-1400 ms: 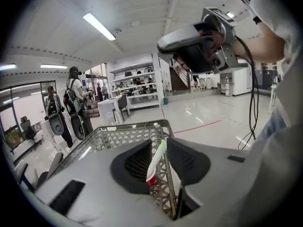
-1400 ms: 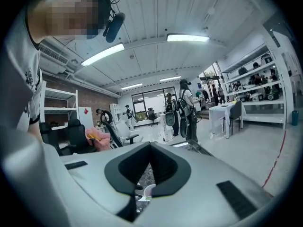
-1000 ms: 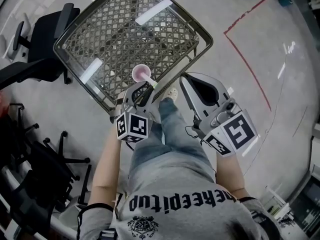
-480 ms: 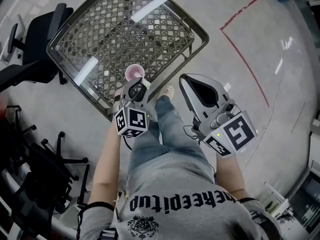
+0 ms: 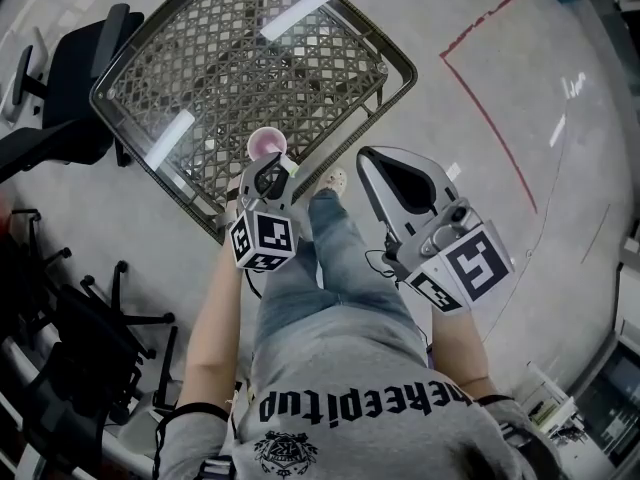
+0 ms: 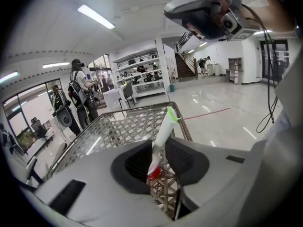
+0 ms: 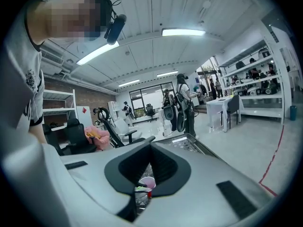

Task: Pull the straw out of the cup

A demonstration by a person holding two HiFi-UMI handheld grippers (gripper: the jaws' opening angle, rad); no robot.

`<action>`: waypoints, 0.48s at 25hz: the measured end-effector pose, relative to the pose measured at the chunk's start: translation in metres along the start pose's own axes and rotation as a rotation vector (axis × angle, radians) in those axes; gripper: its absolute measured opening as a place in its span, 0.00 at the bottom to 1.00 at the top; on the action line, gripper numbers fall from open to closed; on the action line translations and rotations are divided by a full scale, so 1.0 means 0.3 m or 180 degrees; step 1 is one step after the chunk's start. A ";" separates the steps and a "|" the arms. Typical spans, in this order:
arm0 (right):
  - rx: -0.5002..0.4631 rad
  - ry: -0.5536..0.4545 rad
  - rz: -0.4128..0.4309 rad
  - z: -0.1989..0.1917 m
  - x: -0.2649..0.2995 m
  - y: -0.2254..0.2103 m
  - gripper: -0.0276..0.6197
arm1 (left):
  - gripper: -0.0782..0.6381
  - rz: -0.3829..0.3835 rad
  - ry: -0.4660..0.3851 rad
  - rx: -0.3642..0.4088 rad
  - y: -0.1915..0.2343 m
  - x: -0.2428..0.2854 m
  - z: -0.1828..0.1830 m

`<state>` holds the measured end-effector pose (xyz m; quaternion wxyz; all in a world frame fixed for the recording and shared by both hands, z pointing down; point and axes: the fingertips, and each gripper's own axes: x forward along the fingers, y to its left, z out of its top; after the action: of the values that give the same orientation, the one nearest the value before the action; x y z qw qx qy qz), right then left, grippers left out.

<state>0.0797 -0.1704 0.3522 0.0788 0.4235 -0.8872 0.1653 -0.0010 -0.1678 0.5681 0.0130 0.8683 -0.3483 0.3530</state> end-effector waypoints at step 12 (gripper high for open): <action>-0.0042 -0.0049 0.0032 0.016 0.004 0.026 0.06 | 0.24 0.0176 -0.0122 -0.0226 0.063 -0.041 0.025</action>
<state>0.0728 -0.1683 0.3462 0.0739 0.4198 -0.8909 0.1566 -0.0144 -0.1767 0.5506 0.0274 0.8639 -0.3846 0.3239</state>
